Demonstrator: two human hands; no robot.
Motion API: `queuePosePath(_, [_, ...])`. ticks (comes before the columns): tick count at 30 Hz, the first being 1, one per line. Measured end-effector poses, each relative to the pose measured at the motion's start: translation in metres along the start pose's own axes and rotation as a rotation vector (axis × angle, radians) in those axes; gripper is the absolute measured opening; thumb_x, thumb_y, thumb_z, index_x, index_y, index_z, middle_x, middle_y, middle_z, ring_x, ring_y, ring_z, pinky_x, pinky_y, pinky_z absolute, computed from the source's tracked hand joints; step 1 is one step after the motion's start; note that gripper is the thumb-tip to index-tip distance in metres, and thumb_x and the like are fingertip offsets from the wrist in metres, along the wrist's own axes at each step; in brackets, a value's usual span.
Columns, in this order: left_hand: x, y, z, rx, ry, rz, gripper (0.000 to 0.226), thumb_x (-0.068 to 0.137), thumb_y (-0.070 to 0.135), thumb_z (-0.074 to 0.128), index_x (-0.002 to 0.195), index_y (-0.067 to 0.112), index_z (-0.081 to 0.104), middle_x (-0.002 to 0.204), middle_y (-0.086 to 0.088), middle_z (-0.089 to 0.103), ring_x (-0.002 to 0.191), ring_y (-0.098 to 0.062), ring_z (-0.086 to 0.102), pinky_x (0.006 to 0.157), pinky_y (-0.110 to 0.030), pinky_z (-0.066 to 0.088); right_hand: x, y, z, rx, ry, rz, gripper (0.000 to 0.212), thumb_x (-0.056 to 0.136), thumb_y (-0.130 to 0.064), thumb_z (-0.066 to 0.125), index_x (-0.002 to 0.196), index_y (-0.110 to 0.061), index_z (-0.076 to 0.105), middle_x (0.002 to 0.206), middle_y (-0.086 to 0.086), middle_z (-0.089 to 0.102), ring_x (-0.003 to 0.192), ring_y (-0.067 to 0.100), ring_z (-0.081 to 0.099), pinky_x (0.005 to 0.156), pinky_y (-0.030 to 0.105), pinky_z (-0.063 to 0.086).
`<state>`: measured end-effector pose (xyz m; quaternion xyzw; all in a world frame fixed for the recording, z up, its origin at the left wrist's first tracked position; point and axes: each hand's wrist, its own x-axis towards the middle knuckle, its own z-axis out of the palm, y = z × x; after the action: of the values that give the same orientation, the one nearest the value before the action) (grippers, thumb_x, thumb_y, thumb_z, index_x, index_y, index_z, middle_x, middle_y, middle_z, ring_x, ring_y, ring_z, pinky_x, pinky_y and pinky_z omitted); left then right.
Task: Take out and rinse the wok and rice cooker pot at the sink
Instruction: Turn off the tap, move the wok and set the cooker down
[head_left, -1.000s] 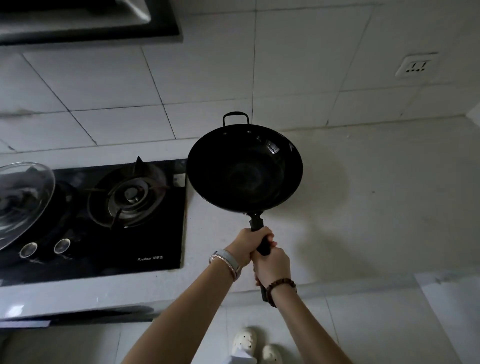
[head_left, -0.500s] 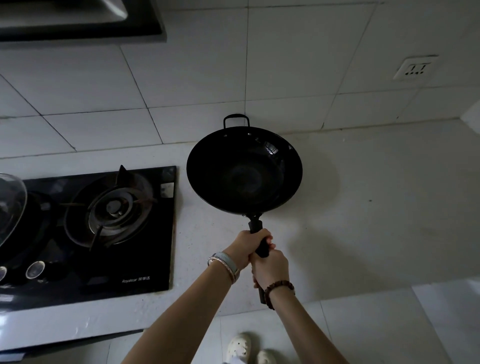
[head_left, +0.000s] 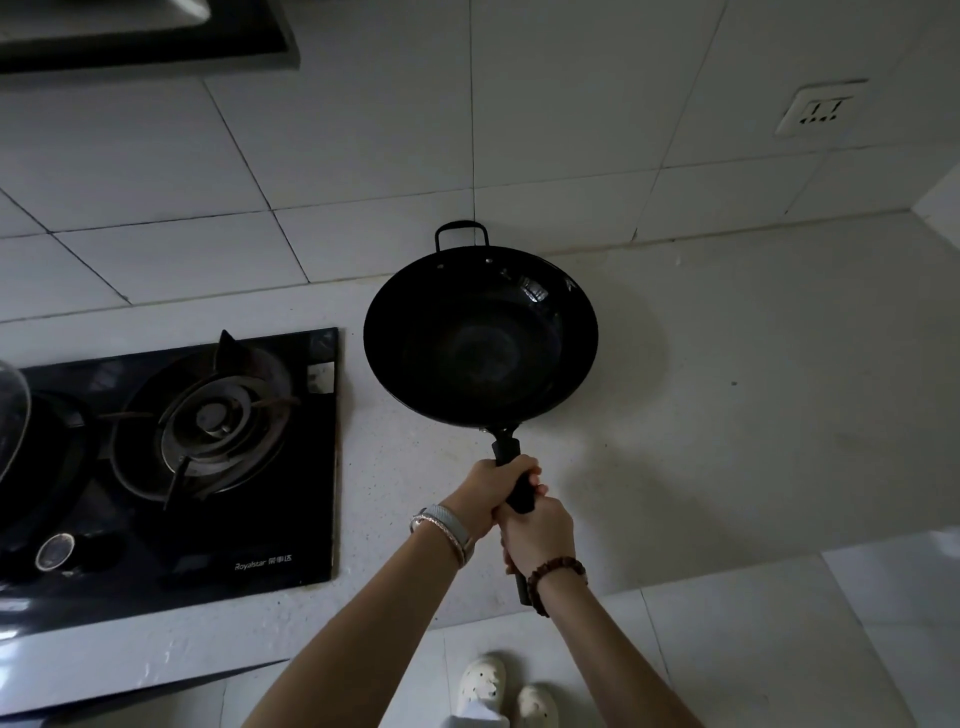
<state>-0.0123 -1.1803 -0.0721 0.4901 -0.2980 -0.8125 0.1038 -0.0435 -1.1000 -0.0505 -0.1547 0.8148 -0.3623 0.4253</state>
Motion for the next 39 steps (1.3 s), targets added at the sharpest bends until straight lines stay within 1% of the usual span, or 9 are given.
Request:
queuePosePath(3, [0.0,0.001,-0.002,-0.018,-0.025,-0.018,0.013,0.092,0.014,0.062,0.088,0.001,0.061,0.06,-0.004,0.061,0.059,-0.017,0.062,0.065,-0.028,0.055,0.0,0.001,0.001,0.031,-0.007,0.022,0.019,0.088,-0.015,0.054,0.075,-0.003,0.061,0.053,0.005,0.056,0.037,0.013,0.05,0.038,0.022,0.046])
queuePosePath(7, [0.0,-0.003,-0.006,-0.041,-0.036,-0.032,0.027,0.093,0.022,0.063,0.099,-0.003,0.065,0.071,-0.006,0.068,0.066,-0.019,0.066,0.069,-0.028,0.057,0.004,0.008,0.003,0.04,-0.056,0.056,0.017,0.088,-0.018,0.055,0.082,-0.003,0.062,0.056,0.006,0.058,0.037,0.014,0.052,0.042,0.024,0.048])
queuePosePath(9, [-0.001,-0.007,-0.007,-0.062,-0.038,-0.05,0.031,0.095,0.024,0.058,0.103,-0.006,0.065,0.081,-0.011,0.073,0.07,-0.021,0.07,0.067,-0.028,0.057,0.005,0.013,0.003,0.039,-0.077,0.079,0.017,0.089,-0.021,0.056,0.081,-0.006,0.061,0.058,0.006,0.06,0.038,0.015,0.053,0.044,0.025,0.05])
queuePosePath(14, [-0.008,-0.011,-0.008,-0.086,-0.106,-0.051,0.032,0.101,0.021,0.044,0.117,-0.004,0.055,0.109,-0.019,0.071,0.093,-0.025,0.071,0.076,-0.031,0.055,0.007,0.018,-0.001,0.033,-0.118,0.083,0.022,0.091,-0.027,0.056,0.088,-0.007,0.064,0.069,0.007,0.067,0.047,0.017,0.061,0.059,0.034,0.058])
queuePosePath(19, [-0.008,-0.016,-0.01,-0.065,-0.105,0.021,0.031,0.101,0.013,0.042,0.128,-0.002,0.045,0.114,-0.021,0.068,0.101,-0.032,0.068,0.075,-0.034,0.056,0.013,0.022,-0.013,-0.008,-0.129,0.057,0.021,0.089,-0.031,0.059,0.1,-0.013,0.056,0.075,0.004,0.064,0.045,0.012,0.059,0.051,0.025,0.054])
queuePosePath(22, [-0.004,-0.019,-0.01,-0.009,-0.133,0.052,0.032,0.101,0.012,0.044,0.129,-0.003,0.047,0.118,-0.021,0.067,0.103,-0.03,0.068,0.077,-0.034,0.058,0.018,0.026,-0.025,-0.035,-0.085,0.029,0.026,0.087,-0.034,0.061,0.105,-0.018,0.052,0.083,0.003,0.066,0.053,0.014,0.062,0.052,0.026,0.055])
queuePosePath(26, [0.002,-0.024,0.002,0.091,-0.141,0.072,0.032,0.099,0.02,0.052,0.124,0.001,0.054,0.116,-0.016,0.069,0.107,-0.03,0.067,0.092,-0.042,0.055,0.024,0.031,-0.047,-0.143,0.027,-0.016,0.024,0.083,-0.033,0.064,0.102,-0.023,0.052,0.083,-0.003,0.063,0.069,0.015,0.064,0.063,0.033,0.057])
queuePosePath(33, [0.017,-0.023,0.043,0.076,-0.158,0.073,0.033,0.098,0.02,0.054,0.123,-0.001,0.055,0.118,-0.018,0.067,0.107,-0.031,0.066,0.091,-0.041,0.055,0.046,0.029,-0.092,-0.328,0.24,-0.141,0.028,0.081,-0.033,0.067,0.101,-0.024,0.051,0.093,-0.005,0.061,0.078,0.014,0.061,0.061,0.028,0.051])
queuePosePath(39, [0.03,-0.018,0.069,0.005,-0.153,0.083,0.032,0.097,0.013,0.055,0.124,-0.004,0.053,0.118,-0.02,0.066,0.107,-0.031,0.066,0.094,-0.04,0.053,0.063,0.028,-0.111,-0.471,0.359,-0.243,0.028,0.085,-0.038,0.066,0.107,-0.025,0.055,0.096,-0.005,0.063,0.087,0.015,0.061,0.084,0.034,0.051])
